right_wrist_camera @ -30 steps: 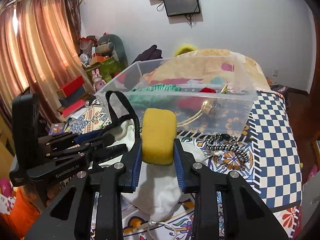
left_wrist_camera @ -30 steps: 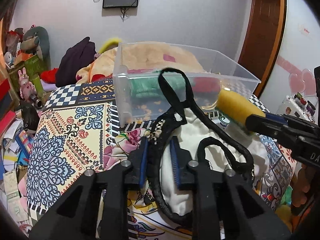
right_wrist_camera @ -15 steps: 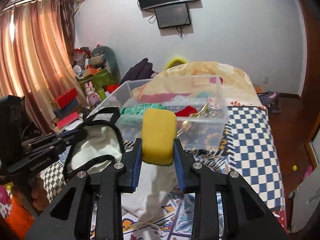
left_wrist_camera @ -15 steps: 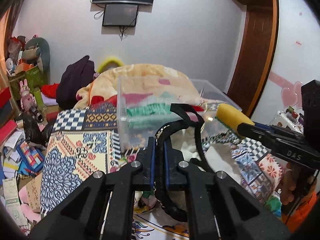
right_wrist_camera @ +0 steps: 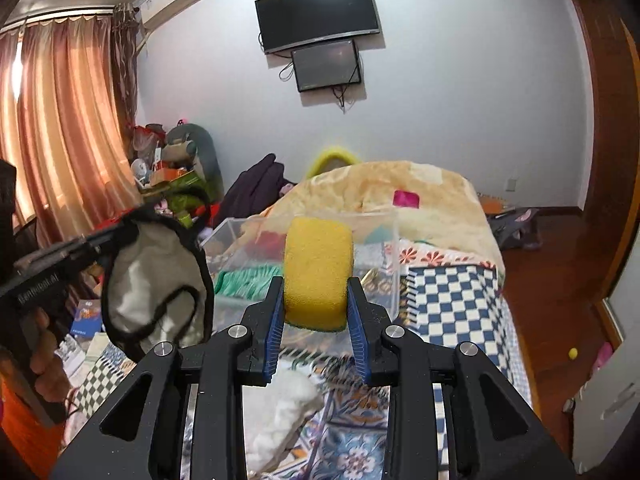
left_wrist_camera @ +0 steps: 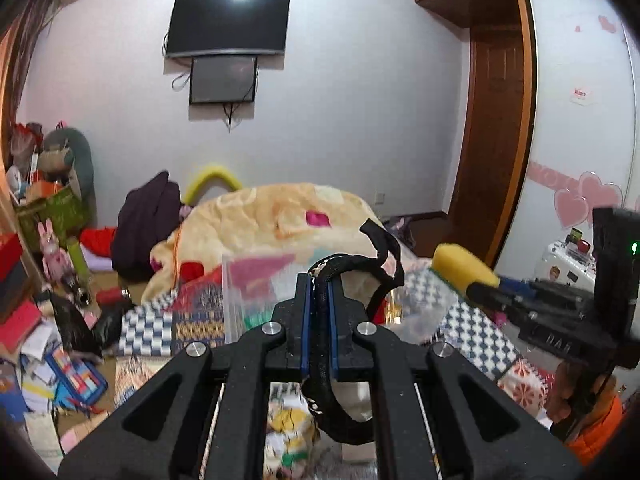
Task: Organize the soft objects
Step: 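Carry sponge into box and open right tool while left tool releases bag there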
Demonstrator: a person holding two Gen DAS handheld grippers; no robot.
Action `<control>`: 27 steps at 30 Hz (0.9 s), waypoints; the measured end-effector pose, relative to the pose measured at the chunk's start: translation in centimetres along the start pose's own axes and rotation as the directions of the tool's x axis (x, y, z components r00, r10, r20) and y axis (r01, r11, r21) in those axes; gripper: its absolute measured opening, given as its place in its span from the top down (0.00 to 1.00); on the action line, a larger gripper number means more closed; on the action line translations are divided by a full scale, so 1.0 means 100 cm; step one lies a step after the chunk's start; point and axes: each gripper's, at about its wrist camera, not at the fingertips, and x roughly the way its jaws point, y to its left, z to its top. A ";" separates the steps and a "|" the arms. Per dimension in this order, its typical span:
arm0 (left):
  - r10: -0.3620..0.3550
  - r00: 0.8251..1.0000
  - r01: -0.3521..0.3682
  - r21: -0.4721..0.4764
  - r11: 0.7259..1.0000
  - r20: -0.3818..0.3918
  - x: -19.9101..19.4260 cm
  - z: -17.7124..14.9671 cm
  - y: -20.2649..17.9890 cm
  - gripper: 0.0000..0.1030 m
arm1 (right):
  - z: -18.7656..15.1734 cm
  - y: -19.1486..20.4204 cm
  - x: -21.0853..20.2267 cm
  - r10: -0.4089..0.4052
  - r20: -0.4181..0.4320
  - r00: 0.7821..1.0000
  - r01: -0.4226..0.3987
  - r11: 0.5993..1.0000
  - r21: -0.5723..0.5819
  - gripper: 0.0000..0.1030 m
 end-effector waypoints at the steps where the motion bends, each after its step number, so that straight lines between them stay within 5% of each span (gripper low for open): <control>1: 0.015 1.000 -0.015 0.009 1.000 0.015 0.001 0.007 -0.002 0.94 | 0.002 -0.001 0.002 -0.001 0.002 1.000 0.001 1.000 0.001 0.74; 11: 0.102 0.995 -0.102 -0.001 0.995 0.019 0.044 0.037 0.002 0.94 | 0.021 0.001 0.032 -0.014 -0.003 1.000 0.014 1.000 -0.019 0.74; 27: 0.136 0.978 -0.142 -0.030 0.989 -0.158 0.132 -0.006 0.029 0.93 | 0.017 0.015 0.107 -0.047 -0.171 0.984 0.025 0.992 -0.128 0.74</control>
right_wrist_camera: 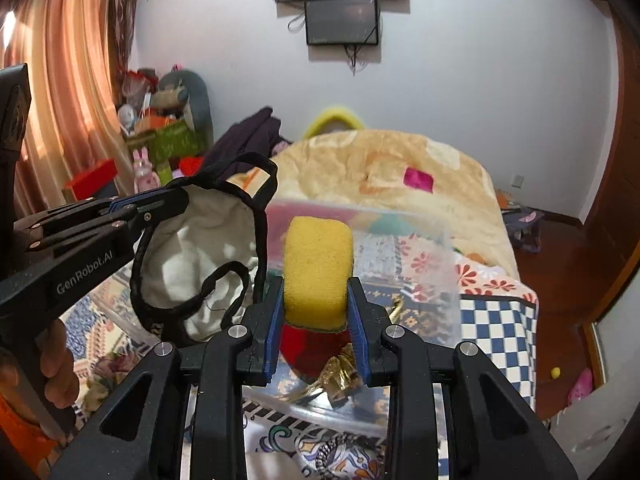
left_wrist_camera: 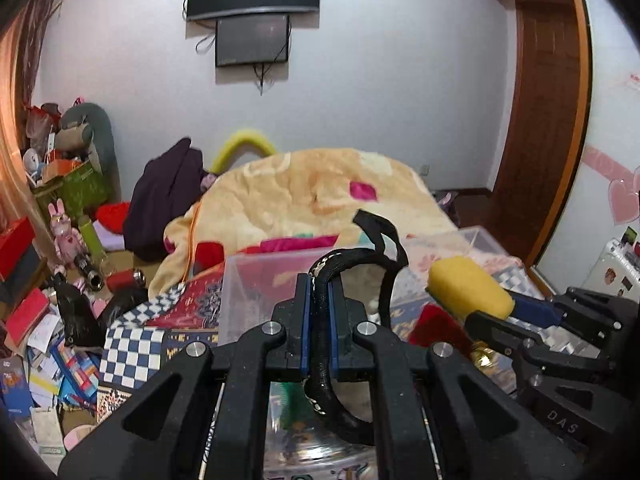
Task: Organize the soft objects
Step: 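Carry sponge into box and open right tool while left tool releases bag there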
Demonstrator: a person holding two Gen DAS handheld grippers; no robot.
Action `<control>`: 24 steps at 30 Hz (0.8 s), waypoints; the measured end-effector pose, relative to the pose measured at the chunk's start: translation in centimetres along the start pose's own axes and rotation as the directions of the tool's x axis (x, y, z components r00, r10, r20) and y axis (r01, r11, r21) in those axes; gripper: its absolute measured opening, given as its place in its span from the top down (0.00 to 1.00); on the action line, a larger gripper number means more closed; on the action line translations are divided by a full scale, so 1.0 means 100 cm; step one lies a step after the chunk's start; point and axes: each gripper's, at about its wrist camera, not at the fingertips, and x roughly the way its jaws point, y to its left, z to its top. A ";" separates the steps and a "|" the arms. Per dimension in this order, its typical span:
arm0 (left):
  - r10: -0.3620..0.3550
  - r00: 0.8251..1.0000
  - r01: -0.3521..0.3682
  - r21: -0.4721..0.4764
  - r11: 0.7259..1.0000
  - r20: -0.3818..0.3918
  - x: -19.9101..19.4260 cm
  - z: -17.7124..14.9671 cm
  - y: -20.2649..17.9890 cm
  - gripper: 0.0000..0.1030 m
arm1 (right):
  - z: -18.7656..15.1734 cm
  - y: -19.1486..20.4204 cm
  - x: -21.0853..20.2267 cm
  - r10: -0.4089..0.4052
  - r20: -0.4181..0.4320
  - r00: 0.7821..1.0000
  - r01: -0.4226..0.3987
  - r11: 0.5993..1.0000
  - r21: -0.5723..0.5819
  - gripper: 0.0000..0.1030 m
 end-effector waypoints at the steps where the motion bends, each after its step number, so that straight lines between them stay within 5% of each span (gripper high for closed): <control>1: 0.000 1.000 0.000 -0.003 1.000 -0.012 0.003 -0.002 0.002 0.93 | -0.001 0.001 0.003 -0.010 -0.011 1.000 0.010 1.000 -0.005 0.74; 11: -0.004 0.996 0.005 0.012 1.000 -0.087 0.012 -0.017 0.010 0.89 | -0.001 0.009 0.012 -0.026 -0.077 0.997 0.024 0.999 -0.031 0.72; 15: -0.019 0.995 0.020 0.011 1.000 -0.094 0.004 -0.019 0.011 0.72 | -0.002 0.012 0.004 -0.028 -0.071 0.997 0.026 0.999 -0.037 0.57; 24: -0.068 0.998 0.068 0.039 0.997 -0.016 -0.046 -0.020 0.007 0.51 | -0.002 0.016 -0.041 -0.025 0.038 0.999 0.026 0.999 -0.037 0.34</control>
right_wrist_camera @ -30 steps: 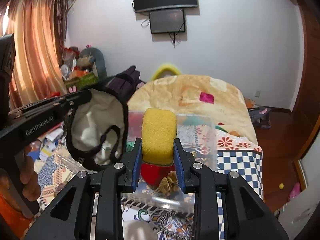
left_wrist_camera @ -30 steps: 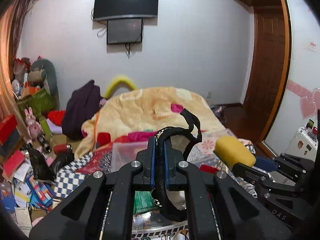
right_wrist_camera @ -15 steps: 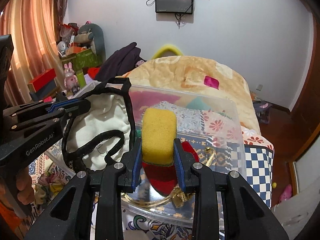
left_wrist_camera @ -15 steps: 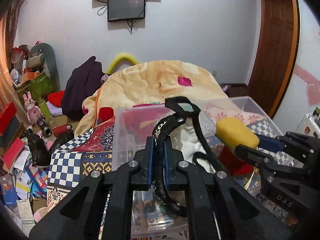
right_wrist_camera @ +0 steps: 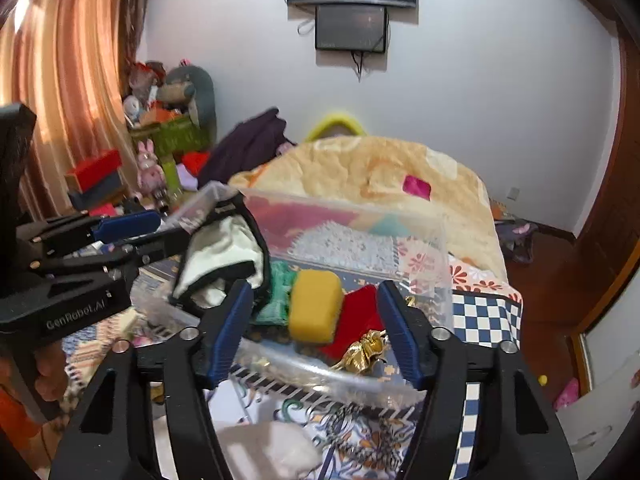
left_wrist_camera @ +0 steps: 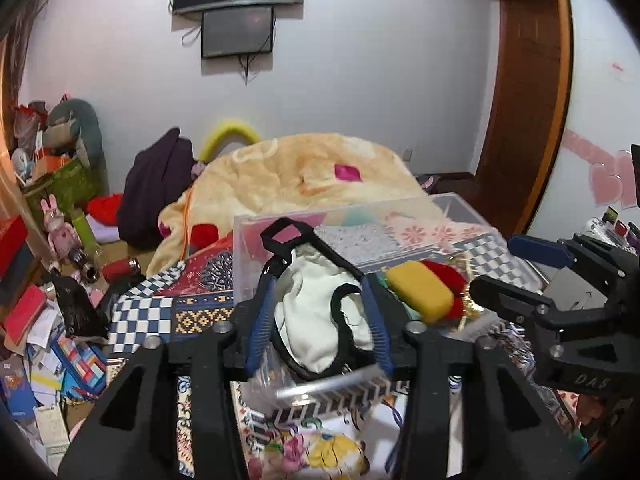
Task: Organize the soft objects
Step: 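Carry sponge into box and open right tool while left tool releases bag there, then grasp white cloth with right tool while left tool grasps yellow floral cloth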
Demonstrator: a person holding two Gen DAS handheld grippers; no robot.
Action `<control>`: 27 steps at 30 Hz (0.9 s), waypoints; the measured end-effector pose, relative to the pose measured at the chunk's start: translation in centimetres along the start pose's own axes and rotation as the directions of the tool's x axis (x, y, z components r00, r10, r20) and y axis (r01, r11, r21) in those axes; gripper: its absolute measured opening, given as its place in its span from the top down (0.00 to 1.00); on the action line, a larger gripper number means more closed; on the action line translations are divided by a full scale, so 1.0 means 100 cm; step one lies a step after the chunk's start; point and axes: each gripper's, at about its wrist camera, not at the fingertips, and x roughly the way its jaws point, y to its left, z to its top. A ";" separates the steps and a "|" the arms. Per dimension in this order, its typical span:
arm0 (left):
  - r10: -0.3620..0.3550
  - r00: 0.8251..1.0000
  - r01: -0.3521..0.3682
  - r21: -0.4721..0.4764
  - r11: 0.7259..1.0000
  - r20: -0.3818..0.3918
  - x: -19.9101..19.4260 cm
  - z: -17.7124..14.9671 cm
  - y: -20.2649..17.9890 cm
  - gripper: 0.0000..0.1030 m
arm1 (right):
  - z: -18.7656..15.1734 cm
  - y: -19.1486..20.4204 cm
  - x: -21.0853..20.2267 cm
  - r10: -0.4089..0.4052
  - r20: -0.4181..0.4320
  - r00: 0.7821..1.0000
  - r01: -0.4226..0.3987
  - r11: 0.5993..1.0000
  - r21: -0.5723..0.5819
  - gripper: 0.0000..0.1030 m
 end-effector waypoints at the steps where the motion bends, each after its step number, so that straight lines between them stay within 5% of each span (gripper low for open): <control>1: -0.008 1.000 0.008 0.004 1.000 0.013 -0.008 -0.001 -0.002 0.49 | 0.000 0.001 -0.006 0.003 0.018 1.000 -0.003 1.000 0.004 0.32; 11: -0.007 0.999 0.005 0.032 0.999 0.052 -0.058 -0.030 -0.003 0.24 | -0.023 0.010 -0.044 0.026 0.085 0.996 -0.028 0.999 0.019 0.30; 27: 0.029 0.992 -0.036 -0.056 0.998 -0.123 -0.031 -0.110 0.028 0.24 | -0.092 0.019 -0.014 0.066 -0.100 0.993 -0.058 0.995 0.084 0.30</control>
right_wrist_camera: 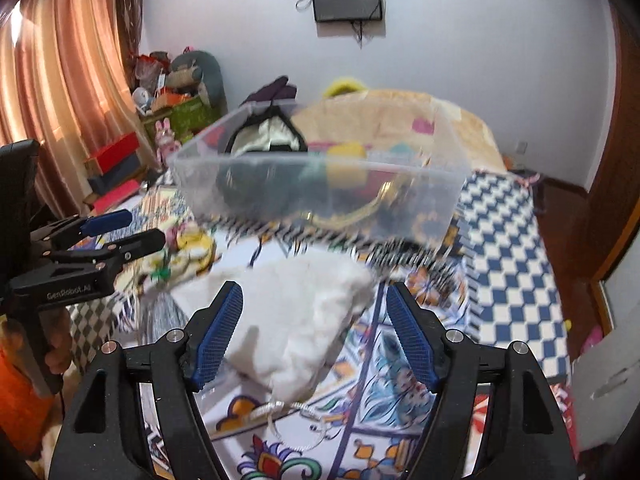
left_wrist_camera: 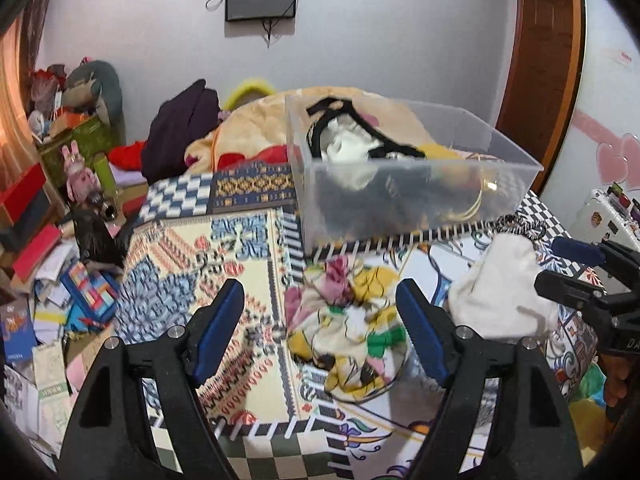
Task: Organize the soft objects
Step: 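Grasp white cloth with right tool while left tool grasps yellow floral cloth, then lower white cloth into box with right tool while left tool drops floral cloth in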
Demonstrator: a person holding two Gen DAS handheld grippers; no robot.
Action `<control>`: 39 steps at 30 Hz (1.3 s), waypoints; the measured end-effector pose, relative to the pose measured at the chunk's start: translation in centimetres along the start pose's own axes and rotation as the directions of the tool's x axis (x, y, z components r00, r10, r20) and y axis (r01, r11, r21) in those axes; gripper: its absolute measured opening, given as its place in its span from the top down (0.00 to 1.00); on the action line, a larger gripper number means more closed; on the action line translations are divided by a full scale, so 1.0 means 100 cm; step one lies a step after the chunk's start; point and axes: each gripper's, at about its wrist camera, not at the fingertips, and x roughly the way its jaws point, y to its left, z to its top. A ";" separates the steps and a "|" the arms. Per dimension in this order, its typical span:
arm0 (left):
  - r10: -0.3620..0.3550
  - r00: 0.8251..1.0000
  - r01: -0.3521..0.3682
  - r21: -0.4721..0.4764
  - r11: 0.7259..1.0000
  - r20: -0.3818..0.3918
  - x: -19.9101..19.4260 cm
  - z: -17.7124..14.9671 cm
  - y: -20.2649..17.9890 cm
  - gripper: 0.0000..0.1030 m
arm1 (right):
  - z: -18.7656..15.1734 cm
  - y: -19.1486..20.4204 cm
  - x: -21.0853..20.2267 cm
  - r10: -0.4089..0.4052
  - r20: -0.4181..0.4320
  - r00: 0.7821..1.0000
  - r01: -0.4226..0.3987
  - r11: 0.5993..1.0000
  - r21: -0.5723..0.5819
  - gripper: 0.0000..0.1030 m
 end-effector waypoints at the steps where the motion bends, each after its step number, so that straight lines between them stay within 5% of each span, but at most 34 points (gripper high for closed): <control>1: -0.007 1.000 0.007 -0.006 1.000 -0.008 0.002 -0.003 0.001 0.24 | -0.002 0.000 0.003 0.011 -0.010 1.000 -0.011 1.000 0.003 0.30; 7: -0.013 0.998 0.011 -0.030 0.999 -0.054 0.012 -0.013 0.004 0.39 | -0.009 0.001 0.009 0.028 -0.048 0.998 -0.027 0.999 0.026 0.32; 11: -0.029 0.997 0.025 -0.055 0.998 -0.075 0.015 -0.013 0.007 0.47 | -0.013 -0.003 0.014 0.045 -0.070 0.996 -0.041 0.998 0.055 0.42; 21: 0.024 0.999 -0.023 0.010 1.000 -0.042 0.010 -0.019 -0.005 0.83 | -0.015 -0.005 0.014 0.049 -0.056 0.997 -0.046 0.998 0.051 0.86; 39: -0.031 0.989 0.026 0.038 0.999 0.145 -0.049 0.017 -0.022 0.87 | 0.011 0.003 -0.044 0.095 0.113 0.989 -0.096 0.995 0.008 0.89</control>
